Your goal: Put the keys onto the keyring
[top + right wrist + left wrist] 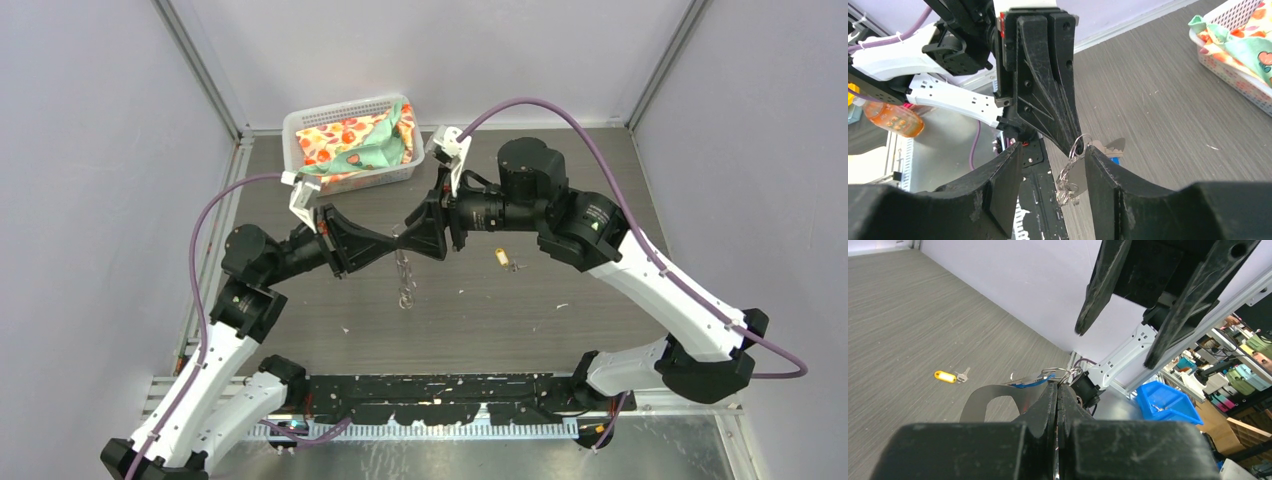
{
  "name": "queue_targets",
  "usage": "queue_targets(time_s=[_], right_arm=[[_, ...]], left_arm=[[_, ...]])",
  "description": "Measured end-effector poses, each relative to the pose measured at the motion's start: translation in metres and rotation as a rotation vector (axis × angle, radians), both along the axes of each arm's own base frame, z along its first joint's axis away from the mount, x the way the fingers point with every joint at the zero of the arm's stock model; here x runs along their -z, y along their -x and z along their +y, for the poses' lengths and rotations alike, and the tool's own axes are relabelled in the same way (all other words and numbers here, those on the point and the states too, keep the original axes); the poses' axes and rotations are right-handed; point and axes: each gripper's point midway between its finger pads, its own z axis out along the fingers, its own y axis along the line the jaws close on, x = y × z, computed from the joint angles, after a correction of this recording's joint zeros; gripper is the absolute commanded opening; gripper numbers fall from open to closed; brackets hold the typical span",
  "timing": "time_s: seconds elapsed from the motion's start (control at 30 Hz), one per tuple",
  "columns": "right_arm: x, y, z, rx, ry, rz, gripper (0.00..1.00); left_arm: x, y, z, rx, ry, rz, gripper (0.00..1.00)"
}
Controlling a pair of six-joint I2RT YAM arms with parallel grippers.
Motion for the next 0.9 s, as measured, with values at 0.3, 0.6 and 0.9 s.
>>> queue_targets(time_s=[0.3,0.6,0.9], right_arm=[[0.019,-0.005,0.0,0.007,0.027,0.035,0.46],[0.02,-0.003,0.001,-0.008,0.023,0.037,0.39],[0.026,-0.004,0.002,-0.012,0.035,0.033,0.33]], left_arm=[[-0.009,0.001,0.001,-0.002,0.016,0.002,0.0],[-0.01,0.0,0.001,-0.012,0.021,0.017,0.0],[-0.009,-0.003,0.002,-0.03,0.024,0.033,0.0]])
